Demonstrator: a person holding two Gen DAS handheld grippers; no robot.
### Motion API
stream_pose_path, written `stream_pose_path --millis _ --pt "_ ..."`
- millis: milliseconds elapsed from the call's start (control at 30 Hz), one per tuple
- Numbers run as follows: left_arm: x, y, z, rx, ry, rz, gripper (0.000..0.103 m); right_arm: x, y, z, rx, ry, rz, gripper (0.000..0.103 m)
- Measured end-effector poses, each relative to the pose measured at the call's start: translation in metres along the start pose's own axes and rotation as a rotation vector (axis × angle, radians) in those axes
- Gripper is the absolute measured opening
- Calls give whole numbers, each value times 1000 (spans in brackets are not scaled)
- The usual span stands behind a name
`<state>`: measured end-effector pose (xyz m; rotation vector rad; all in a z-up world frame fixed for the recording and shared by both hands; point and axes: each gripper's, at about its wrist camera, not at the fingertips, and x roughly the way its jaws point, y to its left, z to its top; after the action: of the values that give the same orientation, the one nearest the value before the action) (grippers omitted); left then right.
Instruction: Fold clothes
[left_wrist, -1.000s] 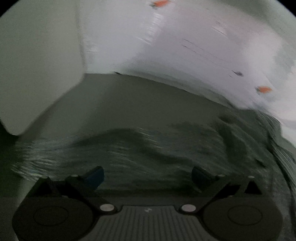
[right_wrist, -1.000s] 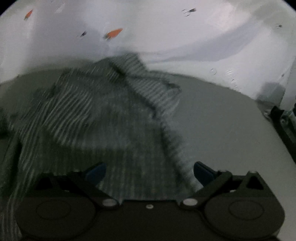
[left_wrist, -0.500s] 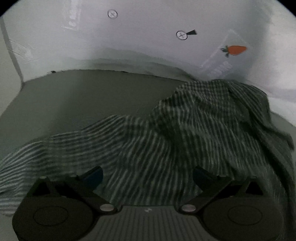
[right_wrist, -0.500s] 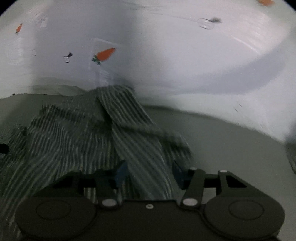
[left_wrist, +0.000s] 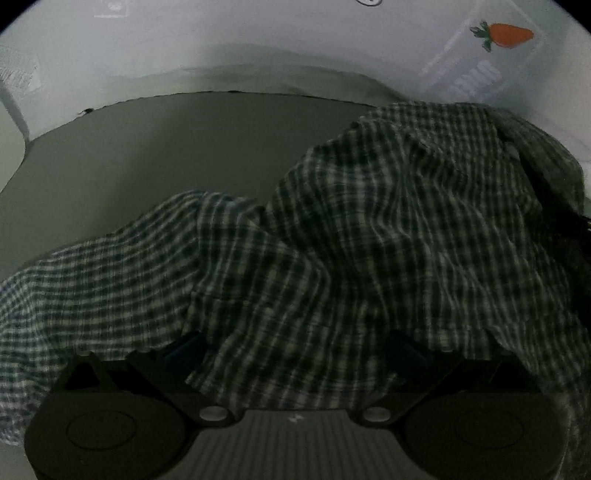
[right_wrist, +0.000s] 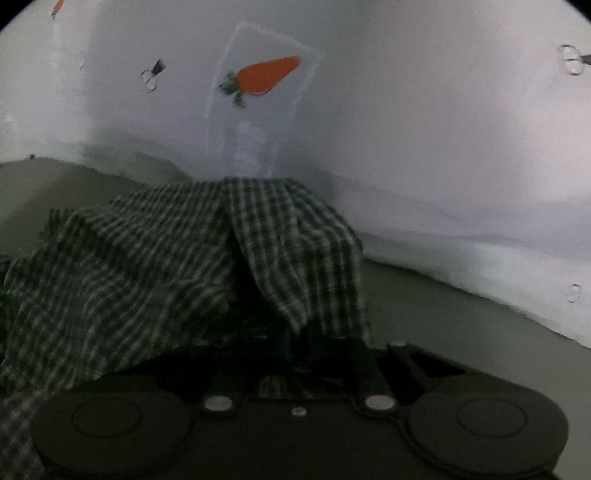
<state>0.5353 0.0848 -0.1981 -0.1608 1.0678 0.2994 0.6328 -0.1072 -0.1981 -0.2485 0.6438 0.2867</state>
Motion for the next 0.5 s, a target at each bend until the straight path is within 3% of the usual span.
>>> stream_pose_path --millis 200,300,400,500 --pt "-4 0 -5 5 -16 2 103 -76 -57 -18 180 -77 -167 4" --pt "-4 0 -6 5 -15 4 103 -122 -95 -46 311 -75 -288 4" --pt "-4 0 -8 6 -25 5 103 -152 -130 -91 404 10 -437 4" --pt "-4 -1 -9 6 -31 6 103 -164 -160 -143 501 153 -548 6"
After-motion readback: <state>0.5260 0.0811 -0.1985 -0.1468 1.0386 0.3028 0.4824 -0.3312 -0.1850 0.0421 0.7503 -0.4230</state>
